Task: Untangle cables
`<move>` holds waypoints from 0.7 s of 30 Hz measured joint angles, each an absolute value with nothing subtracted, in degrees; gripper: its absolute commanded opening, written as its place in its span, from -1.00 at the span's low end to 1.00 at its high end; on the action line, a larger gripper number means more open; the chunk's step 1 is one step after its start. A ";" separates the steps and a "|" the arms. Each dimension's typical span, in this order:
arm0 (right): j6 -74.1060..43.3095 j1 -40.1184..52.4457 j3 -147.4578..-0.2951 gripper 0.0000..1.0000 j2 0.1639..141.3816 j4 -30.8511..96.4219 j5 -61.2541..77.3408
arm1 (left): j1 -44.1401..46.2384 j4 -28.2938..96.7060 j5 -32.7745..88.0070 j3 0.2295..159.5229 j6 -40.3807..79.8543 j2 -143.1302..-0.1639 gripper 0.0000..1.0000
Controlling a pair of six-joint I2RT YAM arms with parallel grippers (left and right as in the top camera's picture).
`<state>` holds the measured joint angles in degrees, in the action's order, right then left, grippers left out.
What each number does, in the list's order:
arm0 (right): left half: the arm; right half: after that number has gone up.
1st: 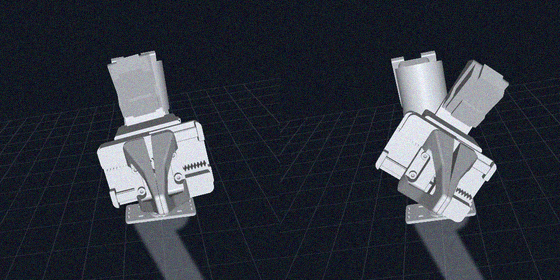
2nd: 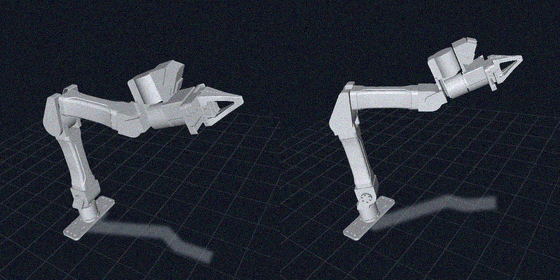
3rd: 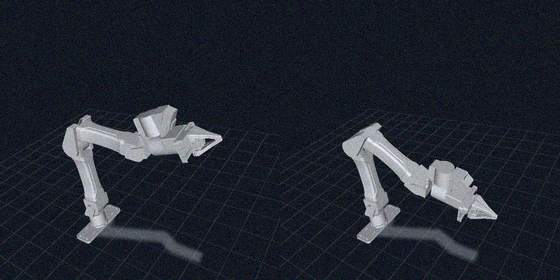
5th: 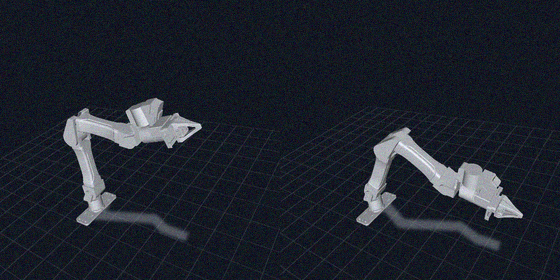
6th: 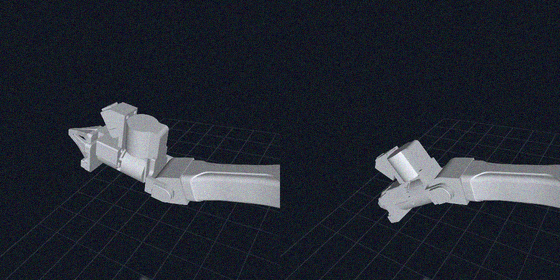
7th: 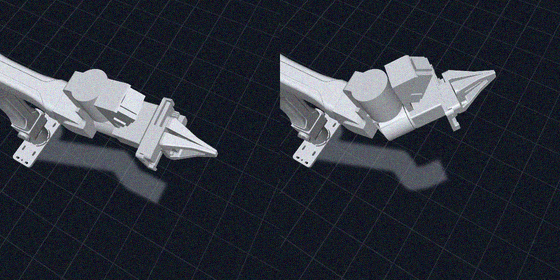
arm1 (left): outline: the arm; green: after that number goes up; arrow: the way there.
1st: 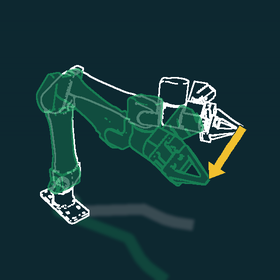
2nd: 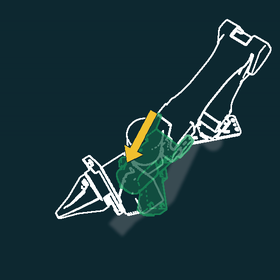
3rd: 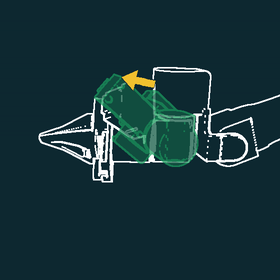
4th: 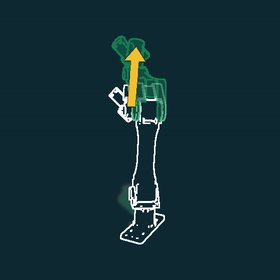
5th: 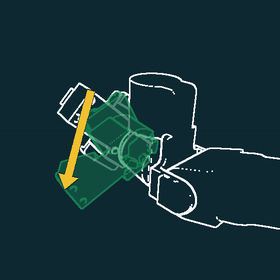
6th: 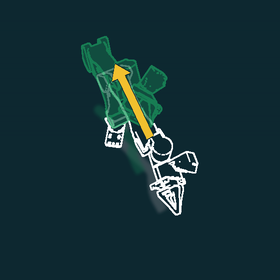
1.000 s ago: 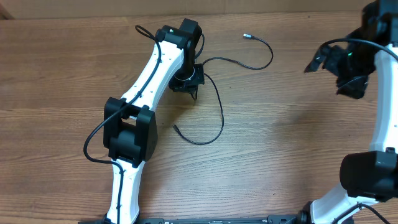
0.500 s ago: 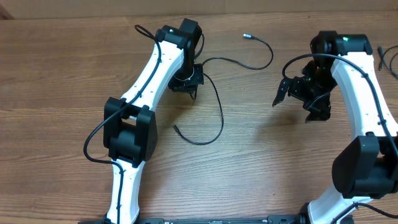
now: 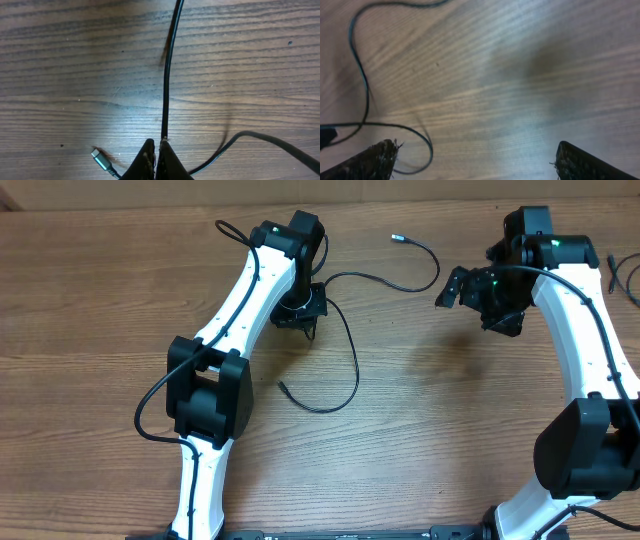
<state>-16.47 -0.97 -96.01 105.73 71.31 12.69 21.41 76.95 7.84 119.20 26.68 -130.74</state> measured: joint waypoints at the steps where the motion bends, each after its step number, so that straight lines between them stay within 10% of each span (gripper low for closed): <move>1: -16.49 -0.97 -96.01 1.00 105.73 70.24 12.69 | 21.41 77.14 7.84 119.20 26.81 -130.74 -0.91; 21: -16.49 -0.97 -96.01 1.00 105.73 67.29 12.69 | 22.61 83.05 19.07 119.20 26.81 -130.74 -0.92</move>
